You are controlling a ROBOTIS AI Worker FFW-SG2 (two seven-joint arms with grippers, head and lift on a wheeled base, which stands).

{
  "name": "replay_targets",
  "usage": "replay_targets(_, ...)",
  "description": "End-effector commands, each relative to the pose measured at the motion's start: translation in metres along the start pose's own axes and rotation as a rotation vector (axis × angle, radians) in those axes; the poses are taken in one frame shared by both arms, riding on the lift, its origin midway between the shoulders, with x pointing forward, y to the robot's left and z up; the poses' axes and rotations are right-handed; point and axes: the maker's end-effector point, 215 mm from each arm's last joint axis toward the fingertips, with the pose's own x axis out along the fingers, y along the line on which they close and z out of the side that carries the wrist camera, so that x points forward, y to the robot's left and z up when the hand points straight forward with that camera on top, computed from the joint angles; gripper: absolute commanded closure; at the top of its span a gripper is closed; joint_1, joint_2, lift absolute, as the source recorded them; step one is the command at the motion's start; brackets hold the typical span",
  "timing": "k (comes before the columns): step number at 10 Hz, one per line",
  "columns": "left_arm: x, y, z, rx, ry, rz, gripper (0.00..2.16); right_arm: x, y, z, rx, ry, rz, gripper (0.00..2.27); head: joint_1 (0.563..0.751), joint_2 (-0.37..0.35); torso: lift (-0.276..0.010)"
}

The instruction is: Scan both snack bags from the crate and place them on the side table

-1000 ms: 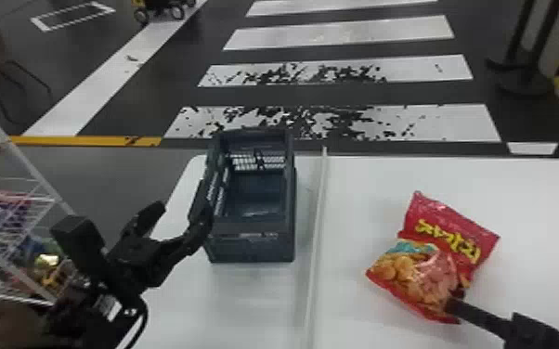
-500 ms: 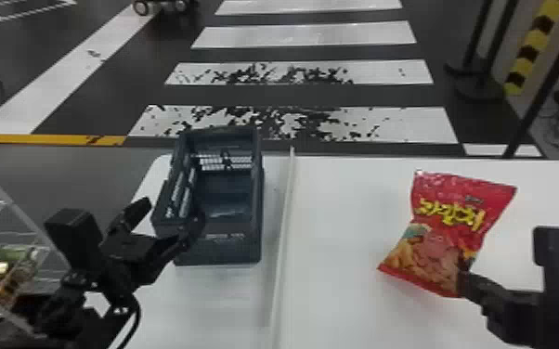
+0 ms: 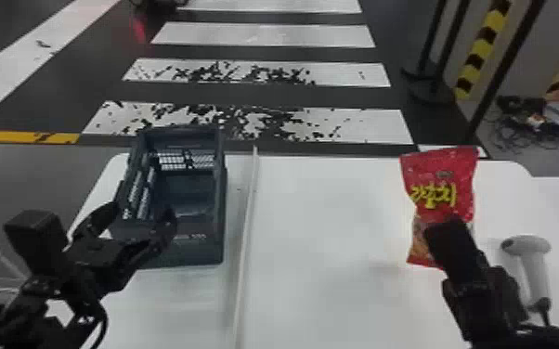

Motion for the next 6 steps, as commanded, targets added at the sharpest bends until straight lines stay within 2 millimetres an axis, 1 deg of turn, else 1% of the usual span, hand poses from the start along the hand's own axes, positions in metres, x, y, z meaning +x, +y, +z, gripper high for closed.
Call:
replay_targets(1, 0.001, -0.002, -0.003, -0.002, 0.01, -0.004, 0.09, -0.008, -0.015, 0.003, -0.203, -0.009, -0.167, 2.25, 0.695, -0.004, -0.095)
replay_targets(3, 0.002, -0.002, -0.005, -0.005, 0.018, -0.006, 0.09, -0.009, -0.022, -0.004, -0.438, -0.008, -0.322, 2.25, 0.695, -0.03, -0.095)
replay_targets(4, 0.003, -0.002, -0.006, -0.005, 0.019, -0.006, 0.09, -0.011, -0.016, -0.009, -0.555, -0.005, -0.382, 2.25, 0.695, -0.035, -0.095)
replay_targets(5, 0.003, -0.001, -0.007, -0.008, 0.021, -0.005, 0.09, -0.012, -0.002, -0.013, -0.649, -0.015, -0.396, 2.25, 0.695, -0.035, -0.095)
replay_targets(6, 0.004, -0.001, -0.008, -0.01, 0.022, -0.005, 0.09, -0.014, 0.024, -0.02, -0.71, -0.031, -0.361, 2.25, 0.695, -0.029, -0.095)
